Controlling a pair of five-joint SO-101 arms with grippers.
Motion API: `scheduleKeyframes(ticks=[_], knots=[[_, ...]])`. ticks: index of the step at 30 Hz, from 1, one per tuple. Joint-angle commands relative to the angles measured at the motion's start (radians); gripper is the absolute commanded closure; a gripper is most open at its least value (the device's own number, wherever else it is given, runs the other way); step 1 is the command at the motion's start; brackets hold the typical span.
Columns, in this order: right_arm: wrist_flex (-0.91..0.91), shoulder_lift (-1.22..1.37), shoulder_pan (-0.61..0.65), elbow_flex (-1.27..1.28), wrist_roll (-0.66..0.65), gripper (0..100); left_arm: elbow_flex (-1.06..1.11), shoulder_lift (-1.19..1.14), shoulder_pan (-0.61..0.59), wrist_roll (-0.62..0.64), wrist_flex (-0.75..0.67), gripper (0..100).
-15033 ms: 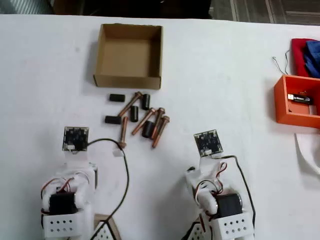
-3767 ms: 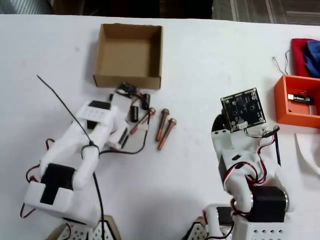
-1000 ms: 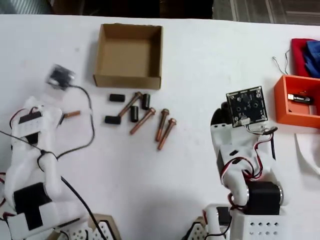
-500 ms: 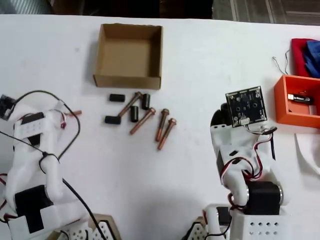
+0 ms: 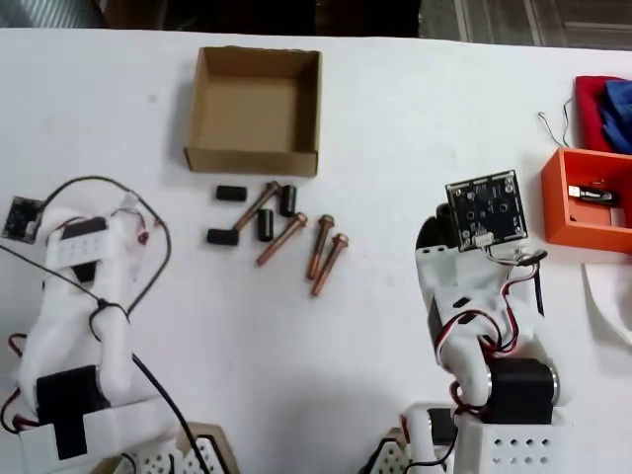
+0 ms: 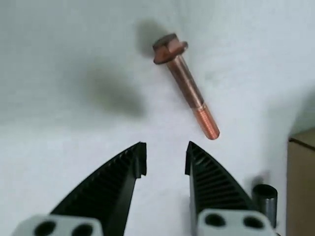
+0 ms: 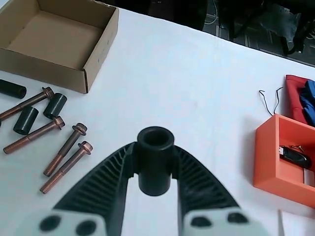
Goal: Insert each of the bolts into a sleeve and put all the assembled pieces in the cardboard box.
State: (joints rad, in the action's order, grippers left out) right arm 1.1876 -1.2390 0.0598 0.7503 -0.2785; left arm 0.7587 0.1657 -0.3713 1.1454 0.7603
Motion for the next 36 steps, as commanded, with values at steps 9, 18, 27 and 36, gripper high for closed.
scheduleKeyframes(ticks=[9,18,27,36], knots=[[0.002,-0.005,-0.015,-0.005,-0.1,97.4,-0.001,0.037,-0.041,0.106,-0.195,85],[0.018,-0.005,-0.018,-0.006,-0.101,97.4,0.13,0.037,-0.101,0.163,-0.384,85],[0.039,-0.013,-0.018,-0.006,-0.103,97.4,0.163,0.035,-0.101,0.164,-0.493,85],[0.036,-0.01,-0.018,-0.006,-0.103,97.4,0.136,-0.071,-0.109,0.166,-0.48,85]])
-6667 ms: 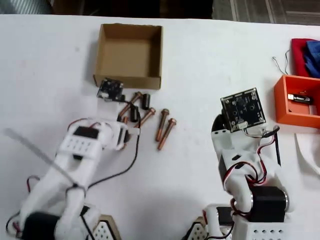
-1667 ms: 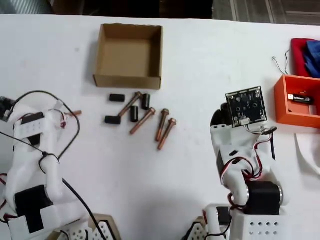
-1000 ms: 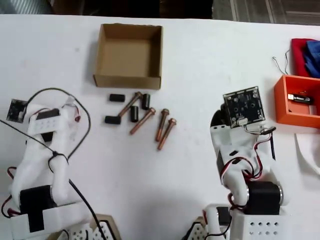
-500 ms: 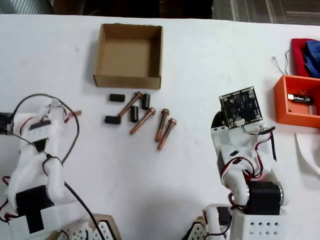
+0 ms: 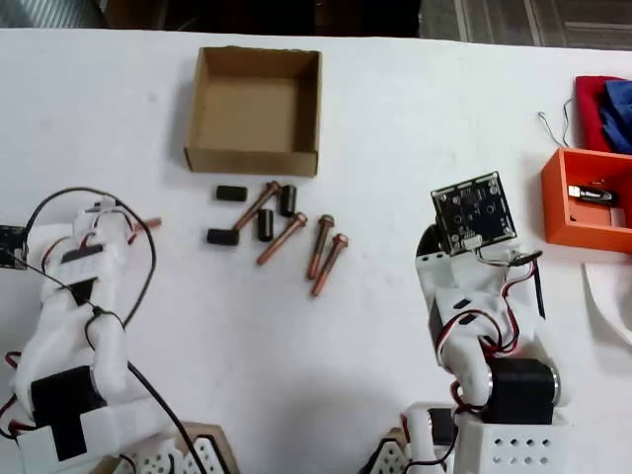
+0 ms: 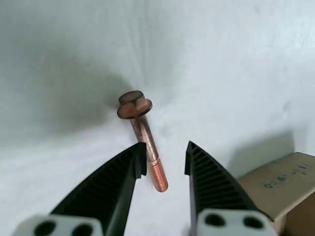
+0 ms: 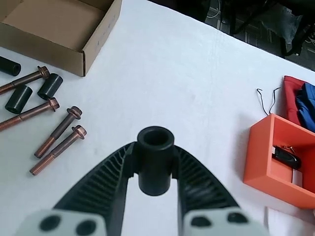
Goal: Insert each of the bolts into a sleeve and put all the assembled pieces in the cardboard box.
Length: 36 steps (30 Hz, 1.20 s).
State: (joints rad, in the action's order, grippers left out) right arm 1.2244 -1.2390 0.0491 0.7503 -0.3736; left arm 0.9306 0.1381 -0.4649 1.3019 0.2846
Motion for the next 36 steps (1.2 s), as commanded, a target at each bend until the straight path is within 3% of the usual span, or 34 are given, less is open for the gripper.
scheduleKeyframes(ticks=[1,12,16,22,24,26,32,34,36], knots=[[-0.001,-0.012,-0.007,-0.006,-0.008,97.4,-0.062,-0.08,-0.021,0.011,0.015,85],[-0.002,-0.013,-0.007,-0.006,-0.008,97.4,-0.507,-0.436,-0.049,0.032,0.451,85],[-0.005,-0.013,-0.005,-0.009,-0.008,97.4,-0.541,-0.443,-0.048,0.029,0.516,97],[-0.005,-0.015,-0.005,-0.009,-0.006,97.5,-0.556,-0.433,-0.046,-0.071,0.537,97],[-0.005,-0.015,-0.004,-0.008,-0.005,97.5,-0.579,-0.408,-0.034,-0.189,0.563,97],[-0.005,-0.013,0.002,-0.006,-0.002,97.5,-0.605,-0.367,-0.008,-0.404,0.609,97],[-0.056,-0.007,0.002,-0.006,0.0,97.5,-0.604,-0.287,0.052,-1.37,0.838,97],[-0.096,-0.005,0.002,-0.003,0.0,97.5,-0.59,-0.29,0.069,-1.487,0.85,97],[-0.153,-0.005,0.002,0.031,0.002,97.5,-0.588,-0.287,0.086,-1.485,0.855,97]])
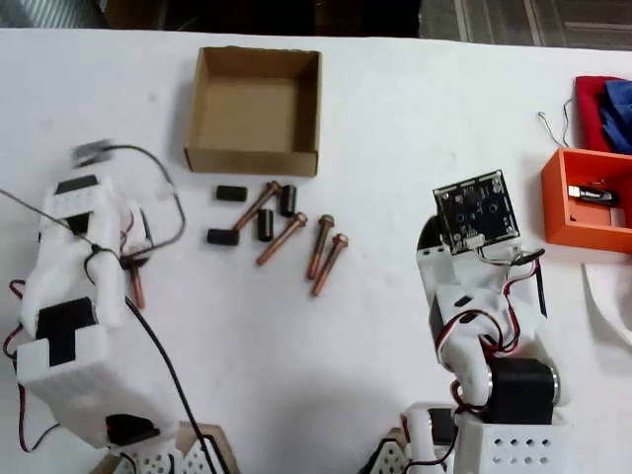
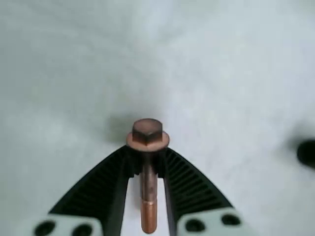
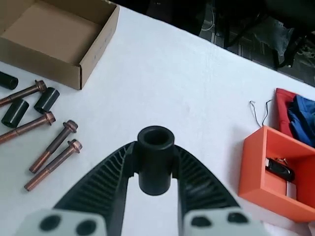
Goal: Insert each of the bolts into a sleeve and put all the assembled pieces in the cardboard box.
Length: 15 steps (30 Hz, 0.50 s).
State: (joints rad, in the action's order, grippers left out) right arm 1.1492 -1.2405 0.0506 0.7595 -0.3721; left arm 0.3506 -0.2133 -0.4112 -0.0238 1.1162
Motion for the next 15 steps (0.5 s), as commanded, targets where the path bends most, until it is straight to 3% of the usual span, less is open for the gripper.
scheduleKeyframes(ticks=[1,9,15], knots=[[-0.116,-0.004,0.001,0.054,0.005,97.5,-0.013,0.064,0.044,-0.166,0.025,97],[-0.415,-0.004,0.002,0.348,0.278,97.5,-0.097,0.068,0.109,-0.17,0.098,97],[-0.473,-0.013,0.002,0.425,0.328,97.5,-0.143,0.063,0.164,-0.17,0.152,97]])
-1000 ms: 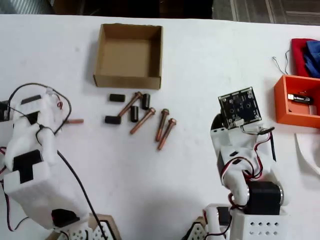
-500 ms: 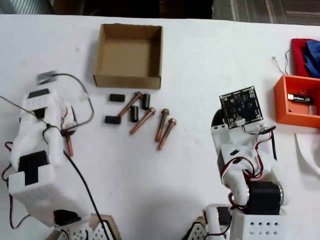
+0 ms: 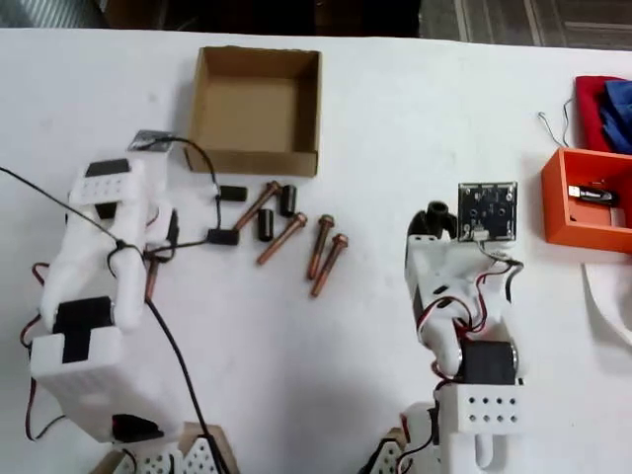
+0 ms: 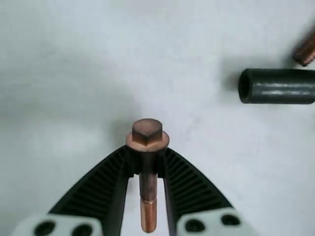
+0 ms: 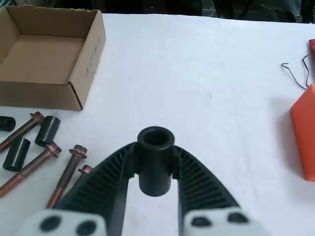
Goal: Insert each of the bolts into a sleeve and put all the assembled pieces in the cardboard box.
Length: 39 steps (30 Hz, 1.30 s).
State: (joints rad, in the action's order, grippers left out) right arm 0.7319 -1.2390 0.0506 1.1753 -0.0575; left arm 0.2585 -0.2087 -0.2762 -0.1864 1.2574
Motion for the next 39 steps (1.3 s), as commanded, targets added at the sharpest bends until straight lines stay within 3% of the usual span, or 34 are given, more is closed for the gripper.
scheduleKeyframes(ticks=[1,5,9,18,31,34,39], knots=[[-0.065,-0.015,0.002,0.018,0.011,97.5,-0.053,0.058,0.04,-0.008,0.008,97],[-0.03,-0.015,0.002,0.026,0.009,97.5,-0.042,0.055,0.06,-0.008,-0.025,96],[0.007,-0.018,0.002,0.017,0.009,97.5,-0.044,0.046,0.06,-0.003,-0.054,86],[0.013,-0.018,0.002,0.002,0.009,97.5,-0.053,-0.15,0.058,-0.006,-0.097,87],[0.013,-0.018,0.002,0.002,0.012,97.5,-0.054,-0.161,0.115,-0.006,-0.094,88],[0.013,-0.018,0.002,0.002,0.015,97.5,-0.053,-0.161,0.112,-0.006,-0.081,99],[0.013,-0.018,0.002,0.002,0.015,97.5,-0.053,-0.158,0.117,-0.006,-0.044,97]])
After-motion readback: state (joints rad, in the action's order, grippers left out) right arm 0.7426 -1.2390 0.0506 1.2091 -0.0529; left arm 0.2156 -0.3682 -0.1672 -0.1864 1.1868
